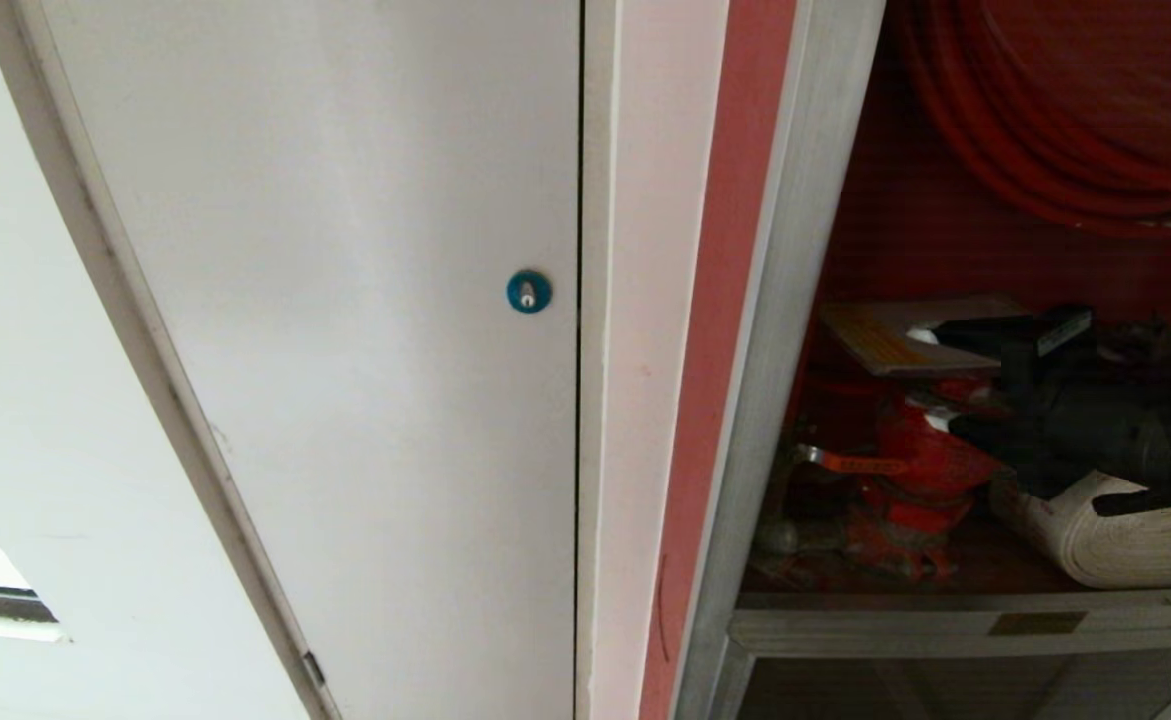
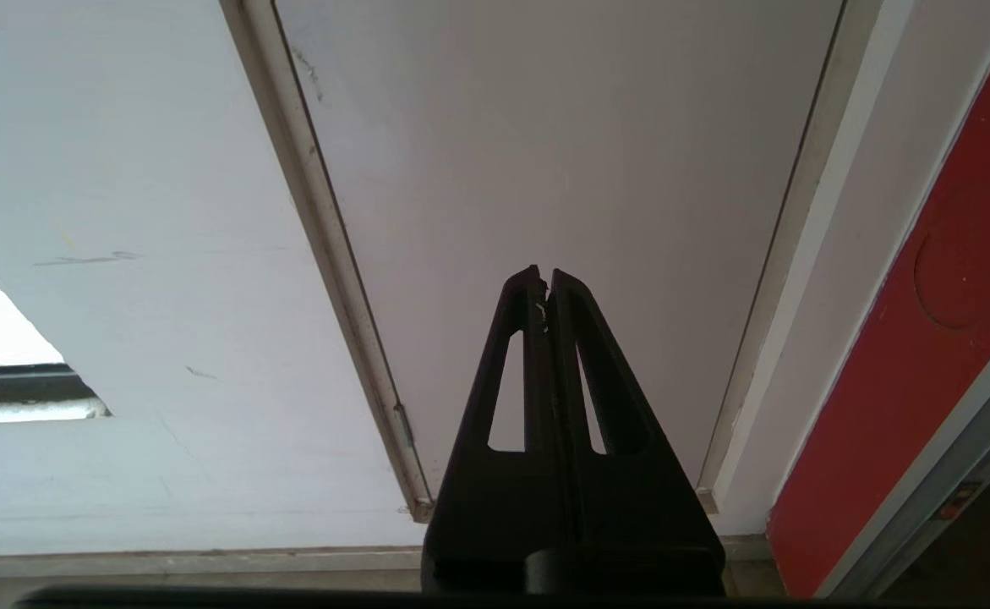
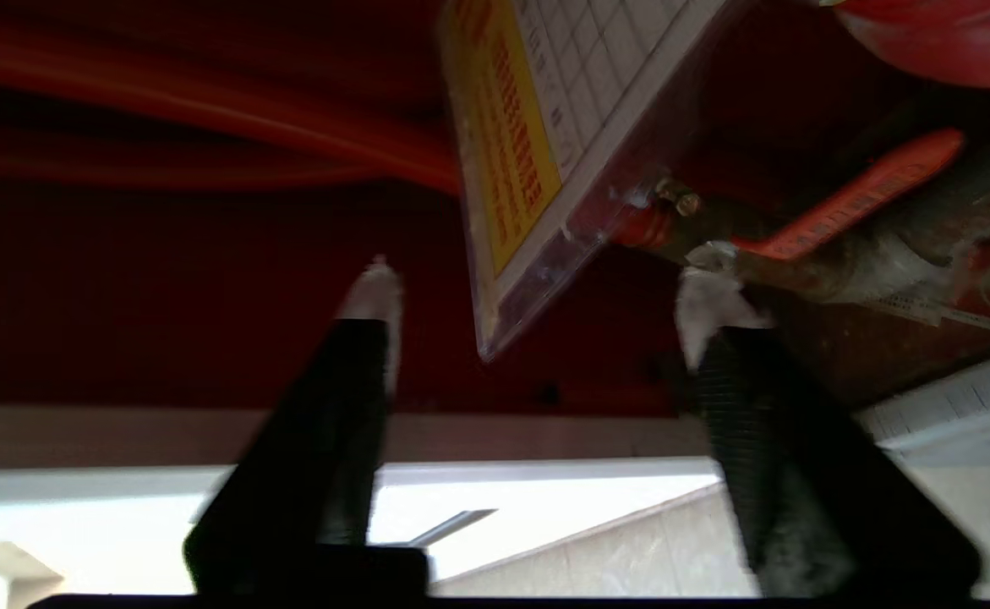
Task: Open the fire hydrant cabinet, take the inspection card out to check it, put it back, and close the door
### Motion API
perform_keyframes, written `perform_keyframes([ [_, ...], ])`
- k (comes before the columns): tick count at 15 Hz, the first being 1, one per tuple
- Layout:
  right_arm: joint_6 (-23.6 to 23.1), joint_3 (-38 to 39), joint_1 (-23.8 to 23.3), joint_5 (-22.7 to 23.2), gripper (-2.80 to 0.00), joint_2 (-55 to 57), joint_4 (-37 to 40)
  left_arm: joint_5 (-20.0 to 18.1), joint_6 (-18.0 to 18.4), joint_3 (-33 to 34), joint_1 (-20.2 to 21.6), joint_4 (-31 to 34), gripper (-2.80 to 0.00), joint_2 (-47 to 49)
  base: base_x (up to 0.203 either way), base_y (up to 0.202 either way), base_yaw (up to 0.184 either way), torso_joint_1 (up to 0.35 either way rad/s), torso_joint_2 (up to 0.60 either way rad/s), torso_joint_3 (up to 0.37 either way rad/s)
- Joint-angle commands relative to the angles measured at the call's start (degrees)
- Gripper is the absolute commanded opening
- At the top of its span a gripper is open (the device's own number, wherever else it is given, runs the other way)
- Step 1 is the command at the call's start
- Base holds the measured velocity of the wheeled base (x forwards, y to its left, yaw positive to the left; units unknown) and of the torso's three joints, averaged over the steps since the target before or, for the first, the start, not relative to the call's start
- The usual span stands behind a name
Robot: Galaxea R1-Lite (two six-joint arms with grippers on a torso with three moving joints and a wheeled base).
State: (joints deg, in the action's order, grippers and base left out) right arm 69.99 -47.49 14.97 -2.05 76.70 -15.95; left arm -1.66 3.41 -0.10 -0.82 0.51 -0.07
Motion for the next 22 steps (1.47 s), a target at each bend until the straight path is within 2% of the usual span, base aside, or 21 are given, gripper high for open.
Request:
perform_keyframes([
  [1, 0.4, -0.1, 0.9, -0.3, 0.0, 1.9, -0.9, 0.0, 0.0, 0.0, 0.0, 0.0, -2.8, 0.0, 0.0, 0.0, 0.0, 0.0, 0.0, 0.0],
  [9, 0.0, -2.7, 0.8, -6.9, 0.0, 6.6, -6.1, 0.0, 0.0, 0.0, 0.0, 0.0, -2.8, 0.0, 0.0, 0.0, 0.0, 0.0, 0.0, 0.0],
  [20, -0.2, -5.0, 0.8, -8.5, 0.0, 7.7, -6.0, 0.0, 0.0, 0.0, 0.0, 0.0, -2.8, 0.0, 0.0, 0.0, 0.0, 0.0, 0.0, 0.0],
  [21, -0.2, -5.1, 0.8, -8.5, -2.8, 7.9, -6.0, 0.0, 0.0, 0.0, 0.0, 0.0, -2.8, 0.0, 0.0, 0.0, 0.0, 0.0, 0.0, 0.0],
  [22, -0.2, -5.1, 0.9, -8.5, -2.8, 8.1, -6.0, 0.0, 0.0, 0.0, 0.0, 0.0, -2.8, 0.0, 0.0, 0.0, 0.0, 0.0, 0.0, 0.0],
])
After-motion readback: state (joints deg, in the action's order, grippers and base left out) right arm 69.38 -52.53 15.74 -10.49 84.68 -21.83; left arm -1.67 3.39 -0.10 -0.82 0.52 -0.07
